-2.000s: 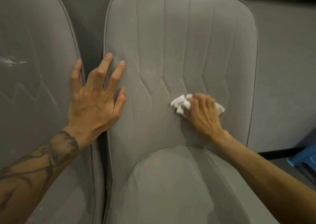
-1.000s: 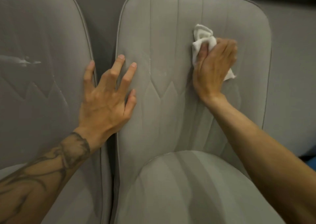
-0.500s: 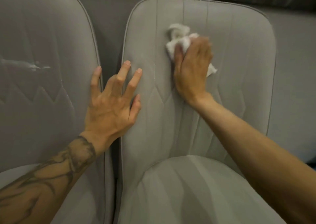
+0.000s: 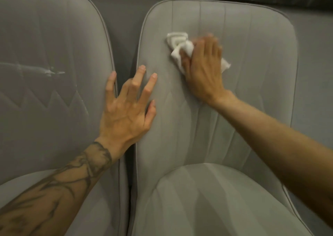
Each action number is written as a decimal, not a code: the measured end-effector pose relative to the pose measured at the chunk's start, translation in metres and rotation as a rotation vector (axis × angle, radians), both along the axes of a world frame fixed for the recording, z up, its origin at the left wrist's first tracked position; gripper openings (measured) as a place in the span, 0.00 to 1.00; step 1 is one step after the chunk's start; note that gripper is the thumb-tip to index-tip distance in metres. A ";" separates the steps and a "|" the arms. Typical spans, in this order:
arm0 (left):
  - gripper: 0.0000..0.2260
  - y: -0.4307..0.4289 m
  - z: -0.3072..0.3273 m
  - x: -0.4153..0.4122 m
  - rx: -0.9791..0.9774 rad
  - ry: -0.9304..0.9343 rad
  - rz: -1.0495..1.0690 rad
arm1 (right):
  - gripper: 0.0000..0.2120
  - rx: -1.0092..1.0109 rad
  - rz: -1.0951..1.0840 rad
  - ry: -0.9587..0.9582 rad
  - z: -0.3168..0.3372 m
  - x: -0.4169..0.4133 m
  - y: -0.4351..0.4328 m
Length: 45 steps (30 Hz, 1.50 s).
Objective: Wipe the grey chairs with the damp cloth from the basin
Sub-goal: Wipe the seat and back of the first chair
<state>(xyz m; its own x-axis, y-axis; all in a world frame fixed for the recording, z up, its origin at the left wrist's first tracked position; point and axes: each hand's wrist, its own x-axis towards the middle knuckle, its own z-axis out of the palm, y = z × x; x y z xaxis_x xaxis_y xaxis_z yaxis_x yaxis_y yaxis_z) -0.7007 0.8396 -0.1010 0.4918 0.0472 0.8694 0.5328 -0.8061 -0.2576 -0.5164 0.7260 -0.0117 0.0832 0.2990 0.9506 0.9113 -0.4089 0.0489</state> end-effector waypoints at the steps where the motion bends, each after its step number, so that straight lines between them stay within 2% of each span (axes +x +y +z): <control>1: 0.26 0.000 0.000 0.000 0.001 -0.003 -0.002 | 0.16 0.039 -0.031 -0.014 0.016 0.008 0.004; 3: 0.26 0.001 -0.001 0.001 -0.006 -0.012 -0.013 | 0.17 0.164 -0.078 0.019 0.045 0.019 0.015; 5: 0.26 0.000 -0.001 0.002 0.006 -0.012 -0.011 | 0.18 0.227 -0.073 0.110 0.041 0.007 0.023; 7: 0.26 0.000 0.000 0.001 0.003 -0.003 -0.008 | 0.18 0.111 -0.002 0.114 0.008 -0.013 0.020; 9: 0.26 0.000 0.001 0.000 -0.010 0.005 -0.014 | 0.16 -0.060 0.072 0.016 -0.016 -0.018 0.003; 11: 0.26 -0.001 0.000 0.000 -0.016 -0.001 -0.021 | 0.16 -0.100 0.025 -0.083 0.005 -0.004 0.002; 14: 0.27 0.000 0.000 0.002 -0.029 -0.024 -0.050 | 0.16 0.162 -0.104 -0.027 0.050 0.010 0.025; 16: 0.27 0.000 0.000 0.001 -0.024 -0.037 -0.042 | 0.14 0.250 -0.065 0.055 0.037 -0.011 0.036; 19: 0.28 -0.001 0.001 0.000 -0.042 -0.048 -0.043 | 0.13 0.004 0.114 0.039 -0.013 -0.040 0.022; 21: 0.28 -0.001 0.001 0.001 -0.051 -0.049 -0.048 | 0.14 -0.111 0.104 -0.083 -0.003 -0.030 0.012; 22: 0.28 -0.001 0.001 0.001 -0.058 -0.051 -0.056 | 0.15 -0.118 0.072 -0.118 0.011 -0.022 0.014; 24: 0.28 -0.001 0.001 0.002 -0.070 -0.068 -0.072 | 0.15 -0.002 0.014 -0.106 0.039 -0.009 0.028; 27: 0.28 -0.001 0.000 0.001 -0.071 -0.080 -0.073 | 0.14 0.163 0.051 0.067 0.025 -0.028 0.039; 30: 0.27 -0.001 0.001 0.000 -0.102 -0.122 -0.085 | 0.14 -0.074 0.227 0.050 -0.033 -0.054 0.019; 32: 0.26 -0.003 0.000 -0.001 -0.114 -0.135 -0.091 | 0.12 -0.169 0.240 -0.048 -0.033 -0.045 0.010; 35: 0.25 -0.004 0.000 0.001 -0.096 -0.138 -0.083 | 0.12 -0.047 0.122 -0.137 0.007 -0.024 0.030; 38: 0.24 -0.005 -0.001 0.000 -0.096 -0.152 -0.082 | 0.13 0.115 0.094 0.010 0.001 -0.034 0.043; 42: 0.21 -0.004 -0.001 -0.001 -0.108 -0.169 -0.094 | 0.15 -0.078 0.250 0.084 -0.073 -0.062 0.013; 45: 0.20 -0.006 0.001 0.000 -0.102 -0.161 -0.099 | 0.13 -0.122 0.178 -0.013 -0.053 -0.043 0.007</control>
